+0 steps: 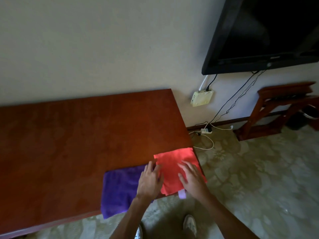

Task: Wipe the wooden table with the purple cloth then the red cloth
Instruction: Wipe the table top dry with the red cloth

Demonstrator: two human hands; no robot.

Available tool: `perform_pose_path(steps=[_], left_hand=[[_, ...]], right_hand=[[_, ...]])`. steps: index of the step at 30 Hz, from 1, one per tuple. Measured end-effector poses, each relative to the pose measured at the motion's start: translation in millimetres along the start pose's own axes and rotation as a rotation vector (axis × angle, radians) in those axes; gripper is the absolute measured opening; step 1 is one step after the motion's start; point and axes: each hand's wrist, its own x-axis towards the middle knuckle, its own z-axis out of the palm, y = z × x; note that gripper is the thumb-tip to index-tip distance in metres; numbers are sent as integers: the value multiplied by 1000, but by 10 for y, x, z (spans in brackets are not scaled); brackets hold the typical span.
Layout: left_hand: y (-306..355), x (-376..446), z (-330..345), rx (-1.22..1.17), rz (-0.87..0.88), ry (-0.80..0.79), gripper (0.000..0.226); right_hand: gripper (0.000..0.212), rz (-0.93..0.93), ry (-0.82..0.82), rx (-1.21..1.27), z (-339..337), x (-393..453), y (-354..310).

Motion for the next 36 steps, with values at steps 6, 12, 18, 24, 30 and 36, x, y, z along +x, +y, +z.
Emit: perform_pose_path(steps=[6, 12, 18, 24, 30, 36], left_hand=[[302, 193, 692, 86, -26, 70, 57], [373, 212, 1025, 183, -61, 225, 61], [381, 331, 1002, 235, -56, 229, 61], [152, 1006, 734, 258, -51, 160, 65], [-296, 2153, 441, 246, -38, 150, 67], [-714, 3343, 125, 266, -5, 198, 66]], right_hand=[[55, -146, -5, -17, 113, 171, 522], [60, -230, -39, -32, 134, 205, 677], [64, -295, -90, 2, 139, 383, 763], [68, -282, -62, 4, 197, 1100, 755], [65, -289, -18, -32, 378, 2332, 784], [63, -356, 39, -108, 559, 3614, 792]])
